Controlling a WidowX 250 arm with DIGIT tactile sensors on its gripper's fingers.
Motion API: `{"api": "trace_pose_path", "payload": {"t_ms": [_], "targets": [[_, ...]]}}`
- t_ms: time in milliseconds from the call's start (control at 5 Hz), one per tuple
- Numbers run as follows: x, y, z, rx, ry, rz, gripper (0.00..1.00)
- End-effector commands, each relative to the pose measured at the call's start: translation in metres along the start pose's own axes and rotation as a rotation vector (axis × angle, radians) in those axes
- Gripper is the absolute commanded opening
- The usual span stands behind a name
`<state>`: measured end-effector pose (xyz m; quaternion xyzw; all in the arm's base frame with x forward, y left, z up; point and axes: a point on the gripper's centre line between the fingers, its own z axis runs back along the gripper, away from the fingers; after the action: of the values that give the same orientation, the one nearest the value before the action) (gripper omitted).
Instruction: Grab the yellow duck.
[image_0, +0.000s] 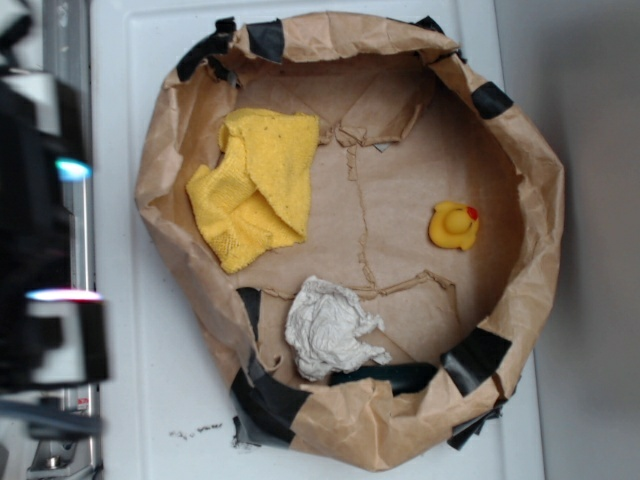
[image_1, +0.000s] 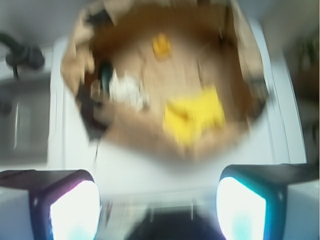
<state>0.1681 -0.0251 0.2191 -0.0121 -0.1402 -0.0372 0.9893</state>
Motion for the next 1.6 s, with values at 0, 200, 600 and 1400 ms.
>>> {"api": "trace_pose_path", "payload": {"t_ms": [0,200,600,1400], "targets": [[0.068,0.020,-0.082,0.083,0.008,0.112,1.00],[0.083,0.032,-0.095,0.152,0.061,0.049,1.00],[0.083,0.032,-0.095,0.152,0.061,0.049,1.00],[0.103,0.072,-0.178,0.149,-0.029,0.106,1.00]]}}
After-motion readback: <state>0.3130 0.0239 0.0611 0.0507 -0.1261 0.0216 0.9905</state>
